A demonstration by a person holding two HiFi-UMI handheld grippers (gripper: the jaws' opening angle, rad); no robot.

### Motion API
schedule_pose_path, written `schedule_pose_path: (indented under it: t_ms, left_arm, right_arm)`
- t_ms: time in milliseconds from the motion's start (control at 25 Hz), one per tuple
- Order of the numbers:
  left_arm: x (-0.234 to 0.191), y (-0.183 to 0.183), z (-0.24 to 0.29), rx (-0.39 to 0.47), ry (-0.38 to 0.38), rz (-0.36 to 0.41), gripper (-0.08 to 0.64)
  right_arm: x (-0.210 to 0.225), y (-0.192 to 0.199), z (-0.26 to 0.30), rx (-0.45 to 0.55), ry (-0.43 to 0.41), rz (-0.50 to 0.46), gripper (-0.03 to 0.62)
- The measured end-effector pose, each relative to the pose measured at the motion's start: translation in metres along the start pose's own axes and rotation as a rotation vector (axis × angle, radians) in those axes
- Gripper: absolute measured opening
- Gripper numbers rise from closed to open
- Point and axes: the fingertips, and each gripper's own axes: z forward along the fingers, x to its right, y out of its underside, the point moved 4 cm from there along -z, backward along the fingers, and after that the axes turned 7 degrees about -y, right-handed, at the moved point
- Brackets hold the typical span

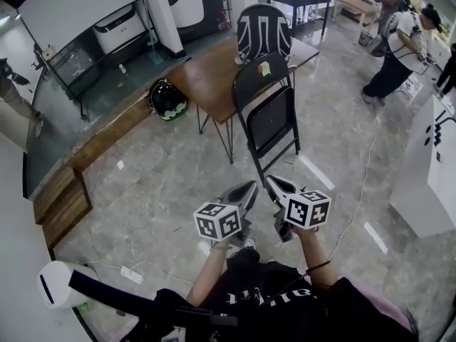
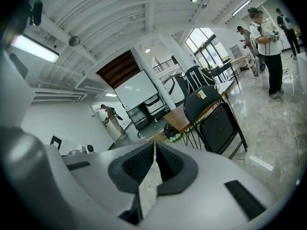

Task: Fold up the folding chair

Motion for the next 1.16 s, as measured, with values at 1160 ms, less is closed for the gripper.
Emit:
schedule_pose_path:
  t_ms: [1160]
  left_arm:
    - [0.044,0.028,0.009,-0.031,-0.045,0.043,0.006]
  right_arm:
    - [0.025,0.009,-0.047,0.023,-0.021,0.036,0.025]
